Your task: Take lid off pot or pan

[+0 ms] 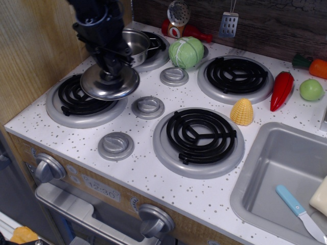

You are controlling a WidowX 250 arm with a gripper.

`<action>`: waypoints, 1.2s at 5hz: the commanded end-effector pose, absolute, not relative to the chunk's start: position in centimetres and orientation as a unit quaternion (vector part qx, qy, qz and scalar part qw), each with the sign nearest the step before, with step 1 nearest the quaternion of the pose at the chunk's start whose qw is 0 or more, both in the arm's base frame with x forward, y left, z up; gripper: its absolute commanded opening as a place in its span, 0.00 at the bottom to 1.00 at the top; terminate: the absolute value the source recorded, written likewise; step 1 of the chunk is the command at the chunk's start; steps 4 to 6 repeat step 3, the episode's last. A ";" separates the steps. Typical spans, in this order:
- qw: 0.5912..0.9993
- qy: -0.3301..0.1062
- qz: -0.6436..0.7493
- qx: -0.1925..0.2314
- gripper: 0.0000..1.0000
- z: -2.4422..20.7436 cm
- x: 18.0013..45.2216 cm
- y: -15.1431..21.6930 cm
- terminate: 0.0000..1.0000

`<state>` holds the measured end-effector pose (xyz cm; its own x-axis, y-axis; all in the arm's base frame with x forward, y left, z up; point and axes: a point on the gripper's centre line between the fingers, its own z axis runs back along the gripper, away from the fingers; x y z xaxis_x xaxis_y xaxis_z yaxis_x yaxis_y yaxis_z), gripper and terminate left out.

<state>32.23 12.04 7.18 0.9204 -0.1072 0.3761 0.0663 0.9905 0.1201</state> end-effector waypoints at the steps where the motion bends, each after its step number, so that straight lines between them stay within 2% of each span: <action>1: 0.973 -0.216 -0.059 0.053 0.00 7.9 32.2 15.5 0.00; 2: 0.973 -0.216 -0.070 0.040 0.00 7.5 32.7 17.0 0.00; 3: 0.971 -0.231 -0.050 0.025 1.00 6.7 32.5 16.5 1.00; 6: 0.971 -0.231 -0.050 0.025 1.00 6.7 32.5 16.5 1.00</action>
